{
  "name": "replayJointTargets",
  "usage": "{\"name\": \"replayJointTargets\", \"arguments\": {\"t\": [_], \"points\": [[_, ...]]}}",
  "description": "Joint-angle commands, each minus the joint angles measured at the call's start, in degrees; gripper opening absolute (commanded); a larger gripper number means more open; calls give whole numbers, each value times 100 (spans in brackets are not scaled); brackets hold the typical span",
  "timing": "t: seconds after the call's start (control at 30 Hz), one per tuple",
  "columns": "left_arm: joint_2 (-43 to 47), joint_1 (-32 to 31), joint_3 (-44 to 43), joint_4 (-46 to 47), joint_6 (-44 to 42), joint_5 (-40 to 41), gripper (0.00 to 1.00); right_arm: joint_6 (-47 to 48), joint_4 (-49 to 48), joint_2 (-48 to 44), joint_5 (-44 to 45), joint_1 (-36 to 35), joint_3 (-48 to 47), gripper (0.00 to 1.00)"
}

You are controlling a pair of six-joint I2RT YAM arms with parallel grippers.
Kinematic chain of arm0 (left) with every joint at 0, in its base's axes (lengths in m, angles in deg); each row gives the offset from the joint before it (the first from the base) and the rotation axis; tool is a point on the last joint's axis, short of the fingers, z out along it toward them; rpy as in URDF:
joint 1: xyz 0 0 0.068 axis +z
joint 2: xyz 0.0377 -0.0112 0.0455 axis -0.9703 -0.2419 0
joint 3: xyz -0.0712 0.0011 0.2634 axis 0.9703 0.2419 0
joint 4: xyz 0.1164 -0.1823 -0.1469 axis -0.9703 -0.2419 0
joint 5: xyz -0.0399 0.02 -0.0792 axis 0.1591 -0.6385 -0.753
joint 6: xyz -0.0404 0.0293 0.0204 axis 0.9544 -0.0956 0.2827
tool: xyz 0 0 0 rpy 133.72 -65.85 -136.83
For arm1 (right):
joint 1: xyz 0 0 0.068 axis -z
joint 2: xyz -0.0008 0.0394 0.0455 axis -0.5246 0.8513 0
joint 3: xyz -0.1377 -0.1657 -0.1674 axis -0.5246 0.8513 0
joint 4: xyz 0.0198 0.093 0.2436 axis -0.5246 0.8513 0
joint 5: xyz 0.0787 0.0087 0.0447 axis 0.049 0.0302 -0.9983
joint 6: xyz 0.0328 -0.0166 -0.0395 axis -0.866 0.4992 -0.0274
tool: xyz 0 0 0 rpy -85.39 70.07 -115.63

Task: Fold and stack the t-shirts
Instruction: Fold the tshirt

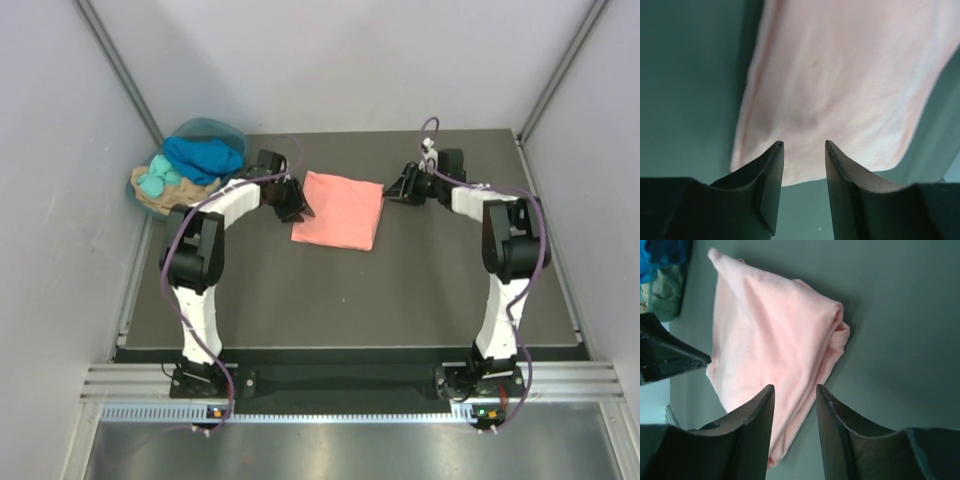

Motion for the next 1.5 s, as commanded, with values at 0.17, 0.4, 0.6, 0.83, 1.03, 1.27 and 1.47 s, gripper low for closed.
{"name": "replayJointTargets", "arguments": {"t": [0.17, 0.4, 0.6, 0.83, 1.03, 1.27, 1.47], "points": [[-835, 174, -1684, 292, -319, -716, 43, 42, 577, -1293, 344, -474, 520, 23], [-1626, 315, -2167, 1532, 174, -1200, 44, -389, -380, -1022, -17, -905, 1188, 23], [-2592, 412, -2826, 1972, 692, -1323, 44, -187, -680, -705, 176, -792, 1811, 23], [-2831, 553, -3275, 2156, 1290, -1683, 43, 173, -592, -1153, 352, -738, 2059, 24], [-2639, 570, -3372, 2307, 1633, -2061, 43, 50, -522, -1522, 133, -773, 1919, 30], [-1427, 561, -2759, 427, -33, -946, 43, -38, -92, -1980, 772, -721, 1541, 57], [-319, 553, -1230, -313, -773, -6, 44, 120, 347, -1321, 1090, -607, 672, 61]]}}
